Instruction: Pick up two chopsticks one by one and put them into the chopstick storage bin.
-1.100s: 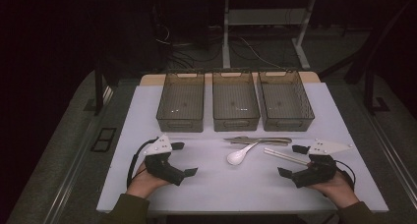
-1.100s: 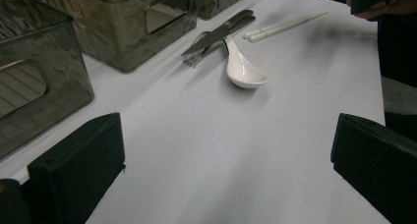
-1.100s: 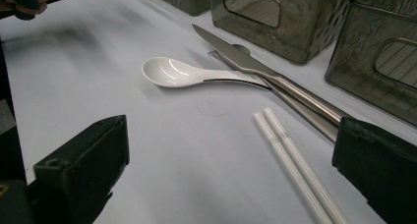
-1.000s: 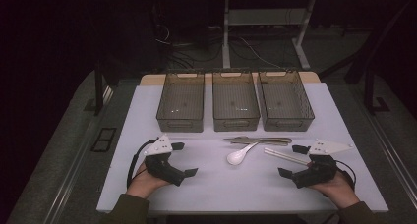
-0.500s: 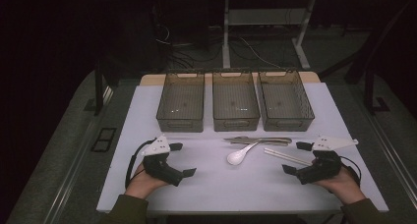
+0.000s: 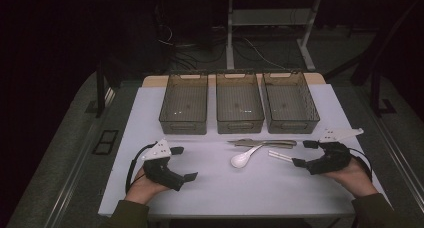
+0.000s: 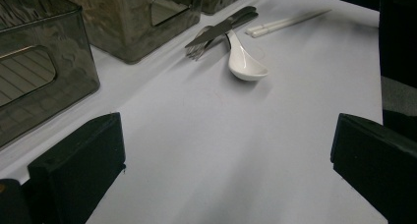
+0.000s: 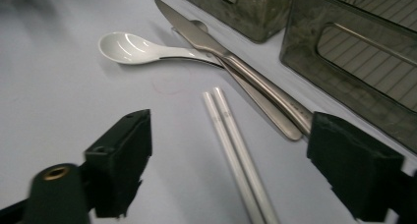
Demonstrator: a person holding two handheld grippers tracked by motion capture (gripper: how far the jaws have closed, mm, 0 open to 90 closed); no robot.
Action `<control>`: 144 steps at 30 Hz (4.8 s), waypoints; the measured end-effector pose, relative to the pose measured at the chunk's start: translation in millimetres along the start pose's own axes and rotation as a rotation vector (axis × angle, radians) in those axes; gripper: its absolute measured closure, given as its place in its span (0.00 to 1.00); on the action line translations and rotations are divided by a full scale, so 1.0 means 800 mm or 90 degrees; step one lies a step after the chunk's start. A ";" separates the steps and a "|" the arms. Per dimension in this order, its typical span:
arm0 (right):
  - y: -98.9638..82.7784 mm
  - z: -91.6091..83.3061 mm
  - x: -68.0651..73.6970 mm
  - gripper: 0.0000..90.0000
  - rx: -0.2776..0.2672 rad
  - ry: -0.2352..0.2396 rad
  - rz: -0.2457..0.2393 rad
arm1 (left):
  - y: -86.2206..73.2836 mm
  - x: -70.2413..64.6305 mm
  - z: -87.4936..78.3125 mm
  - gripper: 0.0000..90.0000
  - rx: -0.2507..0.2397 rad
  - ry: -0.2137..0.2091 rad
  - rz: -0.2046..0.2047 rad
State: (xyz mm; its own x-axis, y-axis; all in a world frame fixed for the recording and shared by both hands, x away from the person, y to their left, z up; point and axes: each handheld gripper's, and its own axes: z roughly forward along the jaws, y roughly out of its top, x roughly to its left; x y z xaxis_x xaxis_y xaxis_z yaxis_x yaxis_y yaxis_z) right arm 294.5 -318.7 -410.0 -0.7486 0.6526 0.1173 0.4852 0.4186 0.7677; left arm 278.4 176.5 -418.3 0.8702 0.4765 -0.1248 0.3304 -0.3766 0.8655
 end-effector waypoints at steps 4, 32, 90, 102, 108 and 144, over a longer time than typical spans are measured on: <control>0.001 0.001 -0.013 0.37 0.021 0.004 0.001 | -0.001 -0.001 0.000 0.00 -0.003 -0.001 -0.005; 0.028 0.034 -0.022 0.83 0.236 0.012 -0.109 | 0.001 0.000 0.005 0.00 0.001 -0.014 -0.007; 0.054 0.083 -0.021 0.88 0.426 0.029 -0.205 | 0.000 -0.001 0.013 0.00 0.019 -0.033 0.000; 0.056 0.086 -0.019 0.92 0.438 0.029 -0.211 | 0.000 -0.001 0.013 0.00 0.019 -0.035 0.000; 0.056 0.085 -0.018 0.92 0.439 0.028 -0.215 | 0.000 -0.001 0.013 0.00 0.018 -0.035 0.001; 0.090 0.027 -0.028 0.93 0.195 0.002 -0.095 | -0.001 -0.001 0.014 0.00 0.019 -0.038 0.001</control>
State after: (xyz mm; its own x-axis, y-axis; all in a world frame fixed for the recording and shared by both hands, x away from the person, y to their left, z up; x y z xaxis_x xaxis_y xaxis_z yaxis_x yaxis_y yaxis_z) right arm 356.0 -289.7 -370.7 -0.8227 0.5681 0.0202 0.4831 0.6801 0.5514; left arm 281.3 167.3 -423.8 0.8906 0.4280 -0.1537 0.3397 -0.4015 0.8505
